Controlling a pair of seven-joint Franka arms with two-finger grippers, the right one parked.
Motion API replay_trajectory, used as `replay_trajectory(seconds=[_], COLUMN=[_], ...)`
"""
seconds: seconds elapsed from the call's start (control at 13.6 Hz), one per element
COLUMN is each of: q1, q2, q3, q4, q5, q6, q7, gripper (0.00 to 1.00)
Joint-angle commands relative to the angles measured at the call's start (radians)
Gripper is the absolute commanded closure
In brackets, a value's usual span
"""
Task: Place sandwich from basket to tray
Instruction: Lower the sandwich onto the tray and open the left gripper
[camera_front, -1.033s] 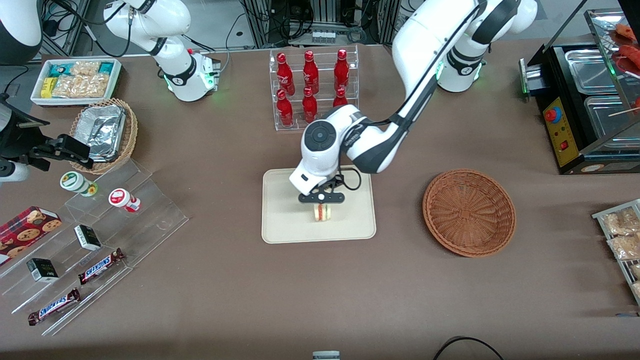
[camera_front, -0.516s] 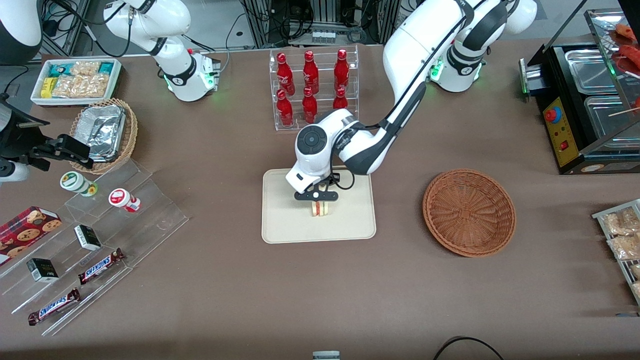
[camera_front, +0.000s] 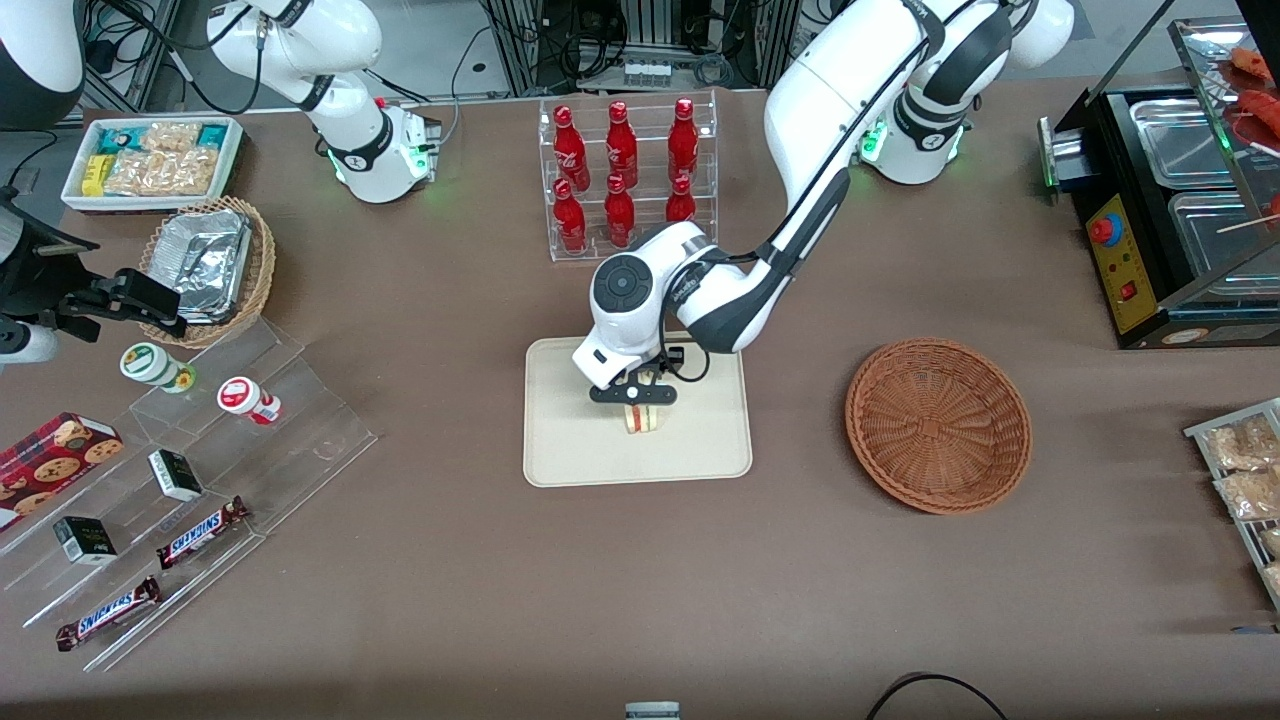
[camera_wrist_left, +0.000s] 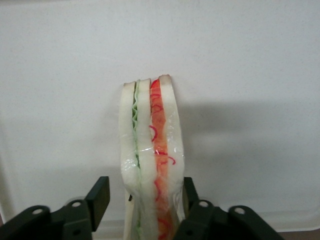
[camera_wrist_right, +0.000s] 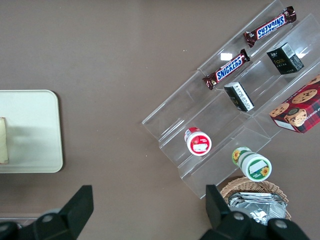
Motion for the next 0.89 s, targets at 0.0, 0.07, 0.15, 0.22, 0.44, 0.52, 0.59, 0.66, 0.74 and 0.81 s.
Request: replay_trajectory(seconds=[0.0,0.07,0.15,0.22,0.44,0.52,0.59,0.66,0.74,0.81], q1=[-0.006,-0.003,0.003,0.006,0.066,0.091,0.121,0.158,0.199,0.239], q2=[-0.029,-0.054,-0.086,-0.12,-0.232,-0.27,-0.307,-0.338,-0.377,-0.416], q3=[0.004,0.006,0.006,0.007,0.01,0.01,0.012,0.013,0.012,0.013], q4=[0.025,0.025,0.022,0.022,0.016,0.014,0.003,-0.012,-0.041,-0.07], q5=[0.016,0.014,0.008,0.006,0.008,0.009,0.019,0.022,0.022,0.022], q6=[-0.015,-0.021,-0.041,-0.079,-0.171,-0.212,-0.255,-0.266,-0.274,-0.28], q7=[-0.016,-0.016,-0.018,-0.019,-0.019,-0.018,-0.015,-0.005,0.01,0.042], gripper=[0.0,0.0,0.0,0.0,0.0,0.0,0.0,0.0,0.0,0.0])
